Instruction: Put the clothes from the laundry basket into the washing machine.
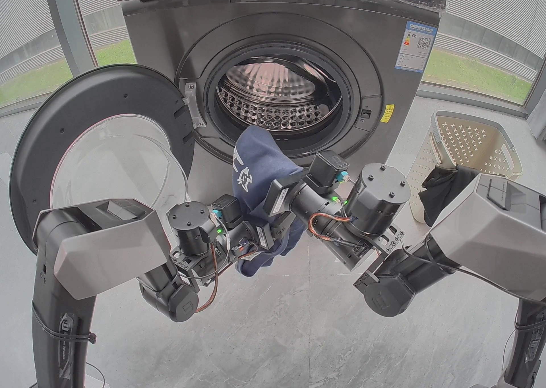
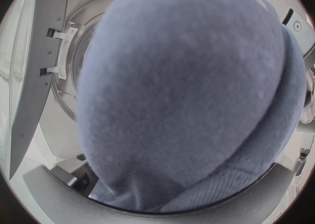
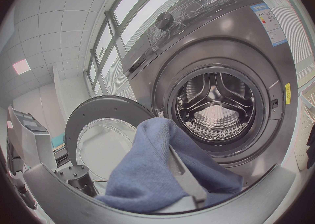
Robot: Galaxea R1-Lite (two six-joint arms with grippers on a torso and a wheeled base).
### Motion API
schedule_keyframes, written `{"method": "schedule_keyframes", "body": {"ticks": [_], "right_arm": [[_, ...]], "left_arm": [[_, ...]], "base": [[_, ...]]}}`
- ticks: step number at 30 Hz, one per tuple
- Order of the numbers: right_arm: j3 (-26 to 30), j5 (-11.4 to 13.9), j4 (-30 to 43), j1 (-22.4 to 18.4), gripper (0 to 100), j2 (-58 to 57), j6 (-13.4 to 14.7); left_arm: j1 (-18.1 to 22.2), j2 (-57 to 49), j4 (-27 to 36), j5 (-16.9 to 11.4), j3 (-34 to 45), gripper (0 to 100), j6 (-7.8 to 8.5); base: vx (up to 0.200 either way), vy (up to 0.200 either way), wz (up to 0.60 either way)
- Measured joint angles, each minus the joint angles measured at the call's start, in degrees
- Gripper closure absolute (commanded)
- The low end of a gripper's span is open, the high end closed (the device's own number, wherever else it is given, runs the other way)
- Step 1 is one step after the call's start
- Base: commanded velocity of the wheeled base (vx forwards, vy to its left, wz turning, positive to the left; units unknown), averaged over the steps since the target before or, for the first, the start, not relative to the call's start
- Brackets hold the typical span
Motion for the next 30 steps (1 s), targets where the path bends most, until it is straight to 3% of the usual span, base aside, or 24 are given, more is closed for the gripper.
{"method": "schedule_keyframes", "body": {"ticks": [4,5,11,20,30], "right_arm": [[0.06,0.02,0.00,0.16,100,-0.13,0.02],[0.06,0.02,-0.01,0.16,100,-0.15,0.06],[0.11,-0.90,-0.09,0.16,100,-0.26,0.30],[0.63,-1.40,0.02,-0.77,100,-1.57,0.57],[6.07,-1.34,-0.52,-6.40,100,-4.72,1.62]], "left_arm": [[0.01,0.46,0.05,0.07,-0.20,0,0.00],[0.01,0.59,0.02,0.13,-0.35,100,0.00],[0.11,1.11,0.02,2.43,-0.99,100,-0.17],[1.05,1.16,-0.11,2.82,-1.85,100,-0.74],[3.01,-0.68,-0.01,3.64,-1.96,100,-1.65]], "base": [[0.000,0.000,0.00],[0.000,0.000,0.00],[0.000,0.000,0.00],[0.000,0.000,0.00],[0.000,0.000,0.00]]}}
